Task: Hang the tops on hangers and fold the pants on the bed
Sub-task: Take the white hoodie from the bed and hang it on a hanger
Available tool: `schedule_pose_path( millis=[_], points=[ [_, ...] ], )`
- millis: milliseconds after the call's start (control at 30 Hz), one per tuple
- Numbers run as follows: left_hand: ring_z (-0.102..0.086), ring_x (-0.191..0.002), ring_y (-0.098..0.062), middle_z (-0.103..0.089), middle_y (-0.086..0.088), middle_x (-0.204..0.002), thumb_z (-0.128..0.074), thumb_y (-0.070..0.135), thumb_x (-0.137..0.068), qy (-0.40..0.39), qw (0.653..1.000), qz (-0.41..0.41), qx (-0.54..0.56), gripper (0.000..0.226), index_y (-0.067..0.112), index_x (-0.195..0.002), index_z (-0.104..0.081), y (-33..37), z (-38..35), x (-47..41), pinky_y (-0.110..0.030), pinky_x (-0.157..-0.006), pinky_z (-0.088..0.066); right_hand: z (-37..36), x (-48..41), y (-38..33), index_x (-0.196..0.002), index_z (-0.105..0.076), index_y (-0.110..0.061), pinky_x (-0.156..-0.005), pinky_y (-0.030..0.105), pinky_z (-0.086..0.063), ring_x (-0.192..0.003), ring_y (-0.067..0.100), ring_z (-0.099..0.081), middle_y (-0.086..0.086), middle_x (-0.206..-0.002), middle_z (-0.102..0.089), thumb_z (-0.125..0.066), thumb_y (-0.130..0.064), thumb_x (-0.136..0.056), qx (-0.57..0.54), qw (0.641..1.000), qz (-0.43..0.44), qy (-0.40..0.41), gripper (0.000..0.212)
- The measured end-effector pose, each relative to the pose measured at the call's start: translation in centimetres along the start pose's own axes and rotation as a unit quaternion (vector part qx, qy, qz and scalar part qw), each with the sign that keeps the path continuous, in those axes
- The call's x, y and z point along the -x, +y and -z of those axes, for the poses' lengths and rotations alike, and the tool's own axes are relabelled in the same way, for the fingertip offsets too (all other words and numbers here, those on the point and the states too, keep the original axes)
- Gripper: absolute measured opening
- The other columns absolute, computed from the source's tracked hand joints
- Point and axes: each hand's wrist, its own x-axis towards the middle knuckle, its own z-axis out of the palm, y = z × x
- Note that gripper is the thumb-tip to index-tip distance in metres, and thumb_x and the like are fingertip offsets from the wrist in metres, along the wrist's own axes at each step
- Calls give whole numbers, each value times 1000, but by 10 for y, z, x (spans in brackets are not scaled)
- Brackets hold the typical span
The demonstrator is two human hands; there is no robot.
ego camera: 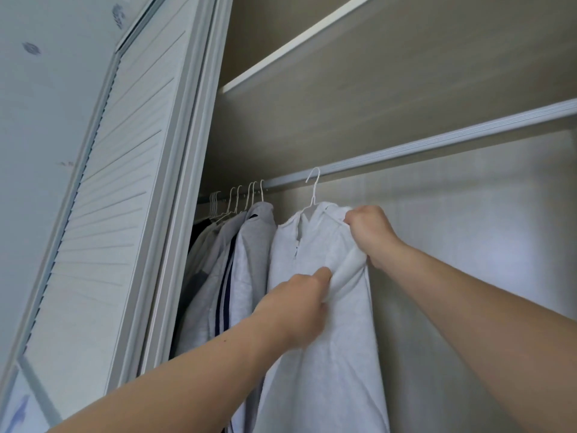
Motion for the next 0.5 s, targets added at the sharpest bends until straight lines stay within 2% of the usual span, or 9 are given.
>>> schedule_pose_path(
  millis=[67,133,167,233,367,500],
  points=[
    [-53,-80,-32,-43,-1,-81,-47,17,-96,13,1000,0,-7,23,24,-89,-26,-1,6,-7,-38,-62,-41,-2,-8,-8,-63,-51,-12,-64,33,-36,-70,21,-47,7,-67,-49,-56,-9,-85,-15,1000,-4,12,23],
    [-53,-82,-34,-42,-1,-80,-47,17,-96,29,1000,7,-11,22,23,-91,-27,-4,11,-13,-37,-63,-39,-3,-18,-17,-77,-61,-6,-67,34,-43,-77,24,-56,10,-79,-59,-55,-10,-85,-30,999,-15,32,11],
    [-53,-82,-34,-41,-1,-80,-47,17,-97,36,999,12,-12,21,22,-92,-27,-4,14,-16,-37,-63,-39,-4,-24,-21,-85,-64,-4,-71,35,-48,-83,26,-62,12,-87,-64,-55,-10,-86,-39,998,-21,41,11],
    [-52,-77,-34,-43,-2,-82,-46,17,-98,47,999,21,-14,19,21,-94,-28,-5,19,-20,-38,-63,-40,-3,-38,-27,-100,-66,1,-79,38,-53,-96,32,-67,16,-103,-68,-55,-11,-87,-58,996,-32,58,21],
    [-53,-78,-37,-51,-10,-90,-46,17,-97,60,998,24,-8,13,18,-98,-32,-3,26,-26,-41,-65,-43,-4,-57,-34,-120,-61,5,-90,40,-53,-111,35,-65,16,-118,-66,-59,-13,-86,-64,995,-47,54,38],
    [-50,-71,-33,-48,-8,-85,-45,14,-96,40,998,39,-23,17,19,-92,-29,-11,21,-26,-39,-62,-40,-25,-58,-32,-120,-63,5,-97,46,-54,-111,36,-66,21,-123,-67,-63,-14,-87,-69,995,-66,32,38]
  ],
)
